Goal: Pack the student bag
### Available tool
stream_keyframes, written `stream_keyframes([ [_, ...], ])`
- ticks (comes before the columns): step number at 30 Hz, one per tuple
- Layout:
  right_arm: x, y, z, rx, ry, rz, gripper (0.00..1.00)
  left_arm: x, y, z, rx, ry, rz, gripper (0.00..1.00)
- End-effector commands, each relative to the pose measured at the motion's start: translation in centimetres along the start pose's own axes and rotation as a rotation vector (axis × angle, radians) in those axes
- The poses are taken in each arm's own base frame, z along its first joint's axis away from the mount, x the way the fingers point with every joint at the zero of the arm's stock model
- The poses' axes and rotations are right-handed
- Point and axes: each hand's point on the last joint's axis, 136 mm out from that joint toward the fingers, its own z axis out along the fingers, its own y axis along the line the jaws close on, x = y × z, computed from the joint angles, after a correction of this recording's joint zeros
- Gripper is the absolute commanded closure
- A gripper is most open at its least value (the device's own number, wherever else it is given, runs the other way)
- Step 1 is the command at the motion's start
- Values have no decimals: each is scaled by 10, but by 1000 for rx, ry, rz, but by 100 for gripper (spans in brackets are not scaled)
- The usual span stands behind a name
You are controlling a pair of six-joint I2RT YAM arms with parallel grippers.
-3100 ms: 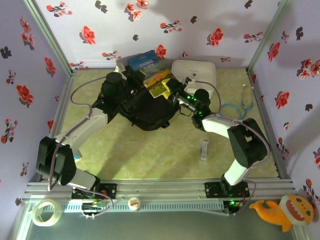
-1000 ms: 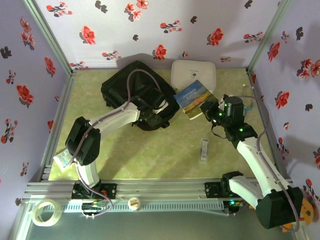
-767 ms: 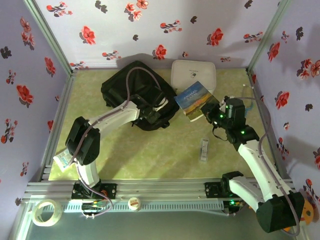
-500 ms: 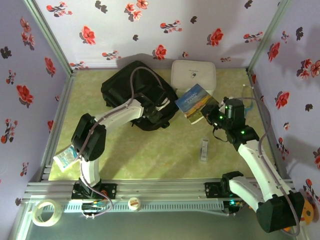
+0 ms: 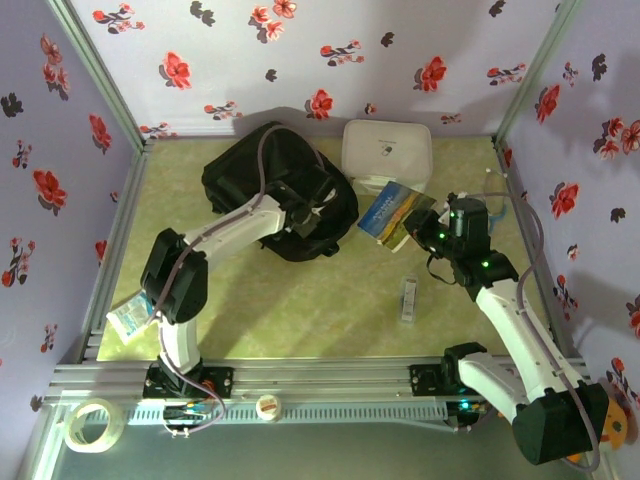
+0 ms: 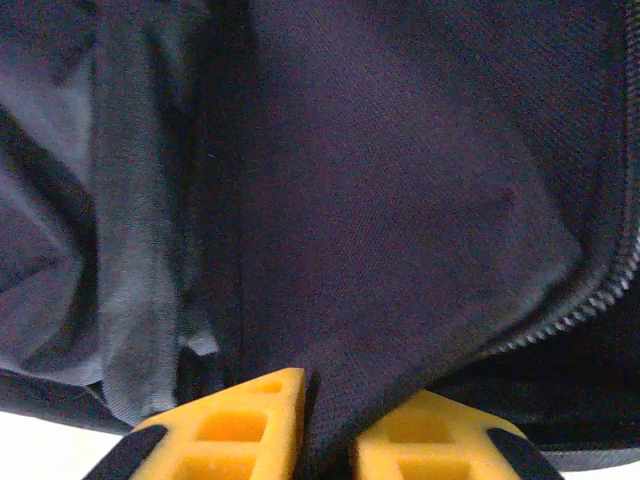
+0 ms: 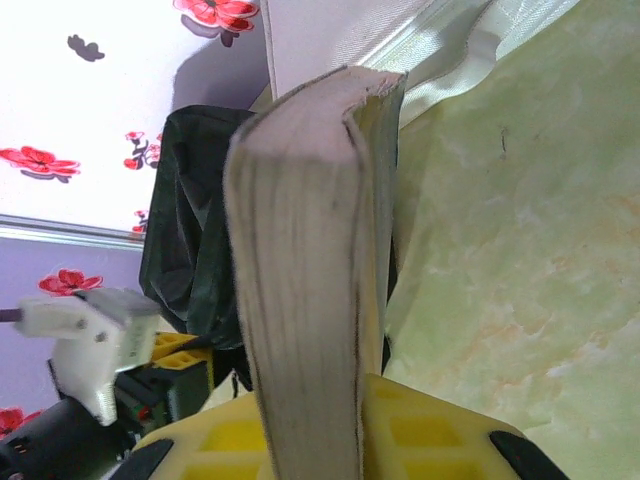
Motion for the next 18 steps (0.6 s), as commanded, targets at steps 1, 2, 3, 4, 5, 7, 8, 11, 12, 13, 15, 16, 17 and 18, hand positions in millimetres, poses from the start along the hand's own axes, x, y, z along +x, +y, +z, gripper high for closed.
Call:
stream_keyframes([
  [1,-13,32,-4,-139,-35,-29,83,-21,32,-36,-71,-130,-80,87],
  [2,-11,36,-3,-162,-27,-22,85,-24,35,-41,-74,-151,-93,88],
  [3,-11,41,-2,-189,-18,-15,87,-28,38,-45,-78,-172,-110,90],
  [4,-11,44,-1,-207,-14,-10,89,-31,40,-49,-79,-189,-122,91],
  [5,-12,48,0,-224,-14,-4,90,-33,43,-53,-83,-206,-137,92],
  [7,-16,56,-2,-258,-28,5,92,-38,47,-60,-87,-236,-152,93],
  [8,-20,62,-4,-277,-38,5,93,-41,51,-63,-91,-251,-165,93],
  [11,-25,69,-7,-308,-57,41,94,-50,63,-74,-103,-305,-212,94],
  [12,-27,70,-6,-317,-56,66,94,-53,66,-78,-107,-327,-229,94],
  [13,-26,71,-4,-327,-50,89,94,-56,69,-82,-110,-348,-242,94],
  [15,-23,72,3,-361,-23,160,94,-62,73,-91,-109,-398,-279,94],
  [16,-20,70,9,-370,0,201,94,-64,74,-94,-106,-419,-294,94],
  [17,-17,68,15,-378,25,244,94,-65,74,-97,-100,-443,-308,94],
  [18,-13,66,21,-376,49,281,94,-67,75,-101,-95,-467,-322,94],
])
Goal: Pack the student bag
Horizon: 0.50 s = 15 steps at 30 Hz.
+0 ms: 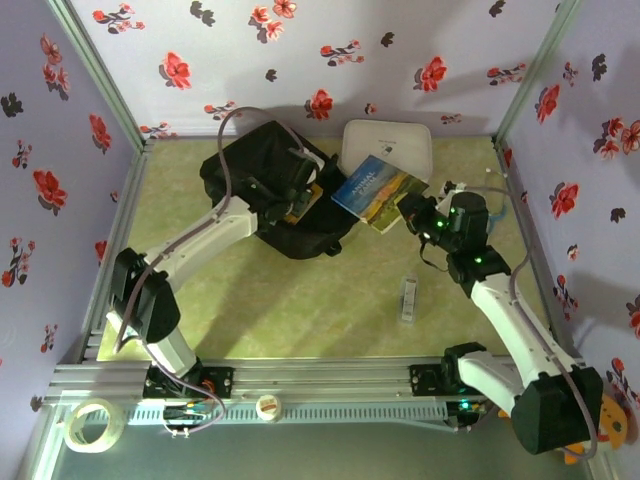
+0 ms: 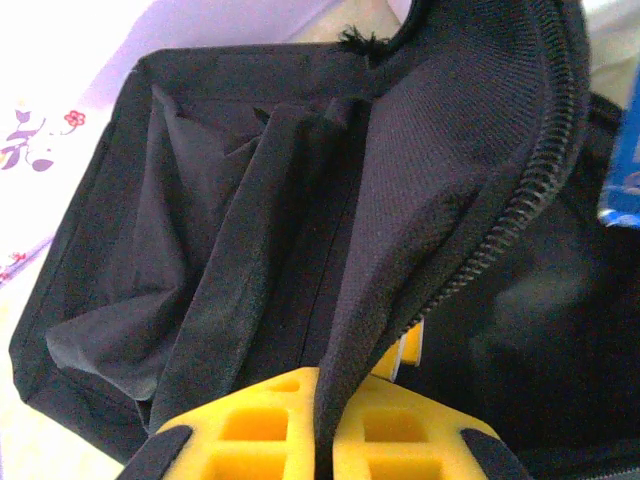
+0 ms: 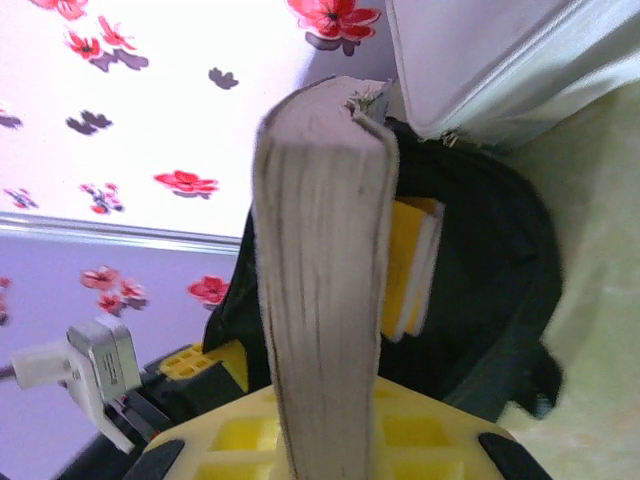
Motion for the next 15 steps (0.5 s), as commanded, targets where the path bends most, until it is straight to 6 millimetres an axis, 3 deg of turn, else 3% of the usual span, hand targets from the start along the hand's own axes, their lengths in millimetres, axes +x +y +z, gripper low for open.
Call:
stream_keyframes([
  [1,6,15,13,-110,48,127,94,-47,17,-32,-1,-224,-147,95],
  [5,28,9,30,-81,104,146,93,-48,13,-39,40,-278,-182,95],
  [15,50,36,77,-167,168,155,93,-40,1,-42,109,-284,-192,95],
])
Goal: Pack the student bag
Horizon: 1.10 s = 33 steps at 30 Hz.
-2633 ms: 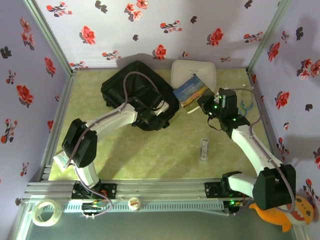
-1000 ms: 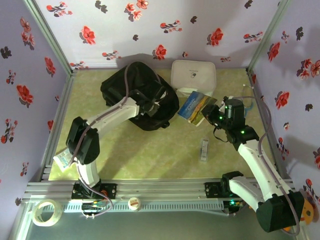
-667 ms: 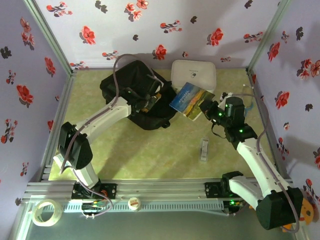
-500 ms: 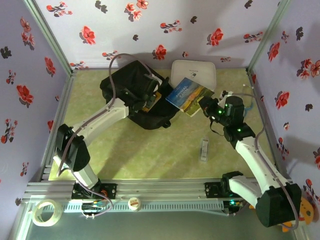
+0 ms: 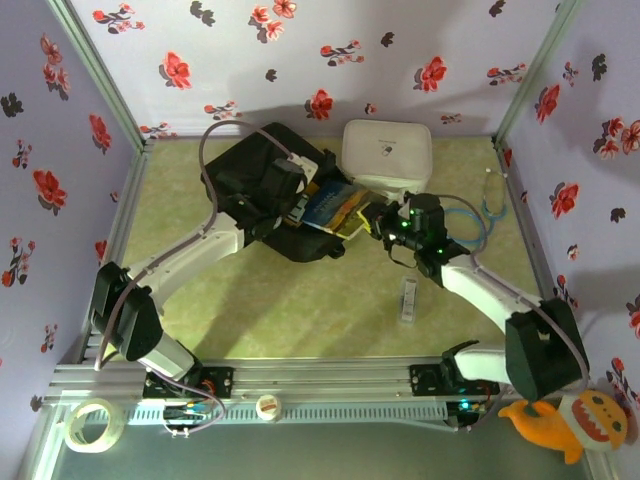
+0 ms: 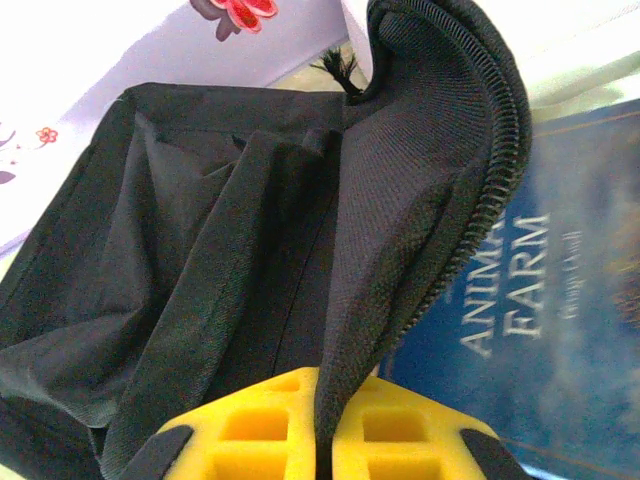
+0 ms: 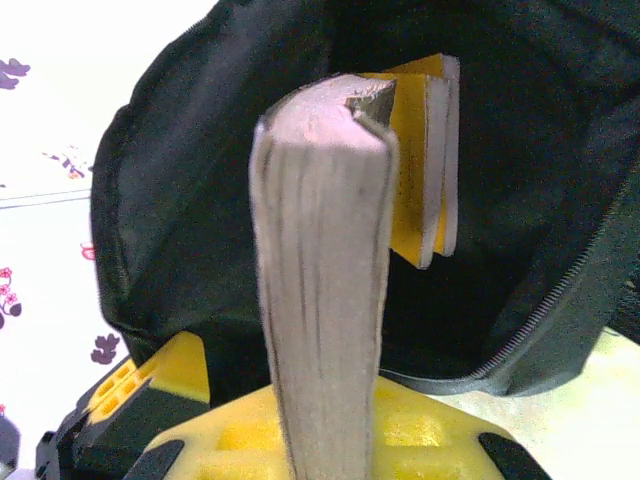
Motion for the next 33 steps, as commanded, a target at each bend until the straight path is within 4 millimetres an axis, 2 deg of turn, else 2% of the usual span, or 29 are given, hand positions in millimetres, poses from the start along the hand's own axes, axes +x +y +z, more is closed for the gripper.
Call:
stream_keyframes([
  [1,-4,60,10,-174,-15,-58,93,-45,3,-26,44,-170,-85,94],
  [7,-9,39,54,-122,-2,-43,93,-47,2,-28,55,-191,-103,94],
  [15,-16,-22,109,38,13,18,91,-53,0,-32,77,-211,-110,95],
  [25,-1,-28,173,90,82,19,89,-57,1,-37,86,-221,-131,94],
  [33,-5,-38,201,74,80,69,86,-53,5,-37,87,-215,-187,94],
])
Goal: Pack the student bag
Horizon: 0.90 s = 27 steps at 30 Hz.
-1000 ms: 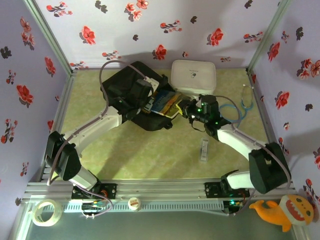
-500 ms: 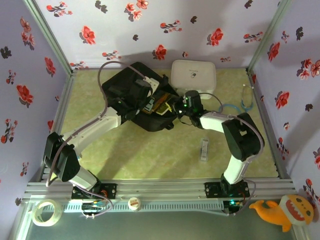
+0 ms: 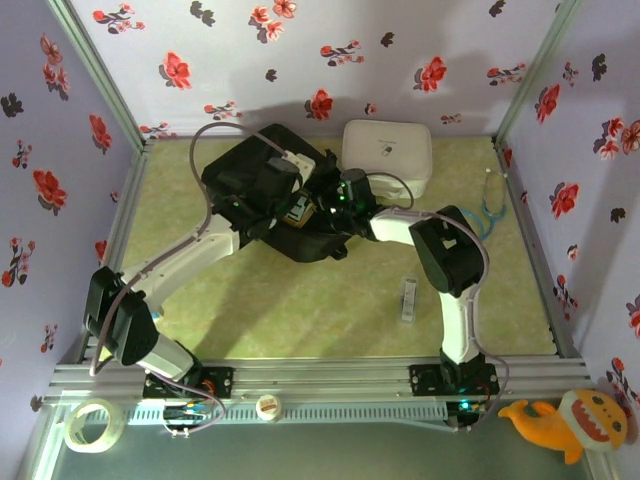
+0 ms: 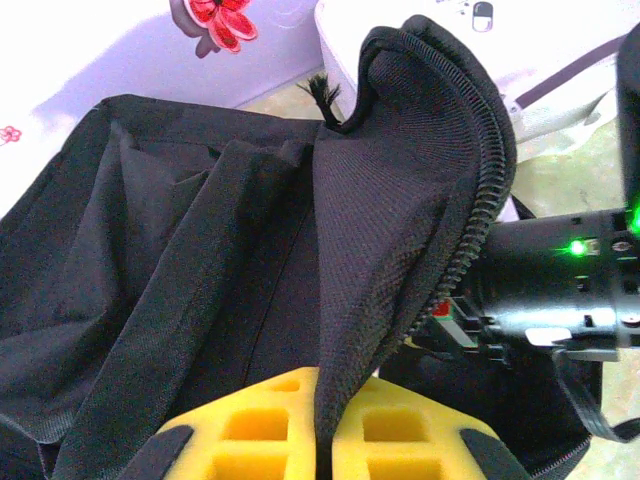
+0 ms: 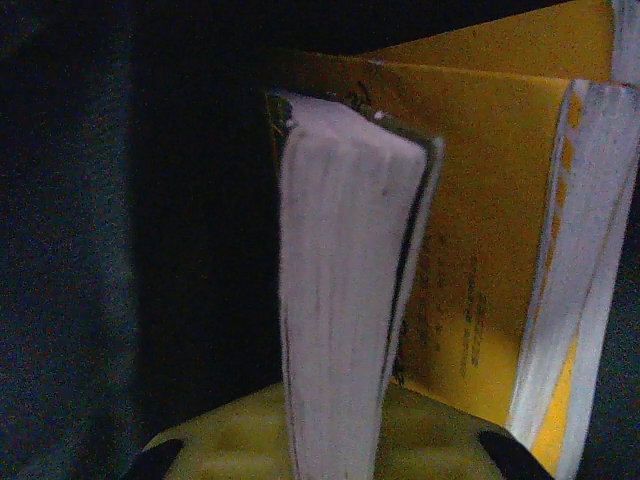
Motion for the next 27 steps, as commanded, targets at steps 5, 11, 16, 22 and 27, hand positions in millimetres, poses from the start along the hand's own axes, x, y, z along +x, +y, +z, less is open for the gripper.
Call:
stream_keyframes([
  [5,-5,-6,26,-19,0,75,81,-45,3,-27,36,-171,-93,95],
  [11,0,9,27,-67,45,58,65,-43,3,-26,39,-159,-92,95],
  [16,-13,15,-8,-74,-9,50,54,-38,5,-22,41,-145,-110,95],
  [22,-24,12,-65,-35,-96,32,45,-27,-1,-14,88,-113,-137,93],
  [27,-28,-1,-122,88,-226,-56,38,-6,-21,-9,217,-36,-125,74],
])
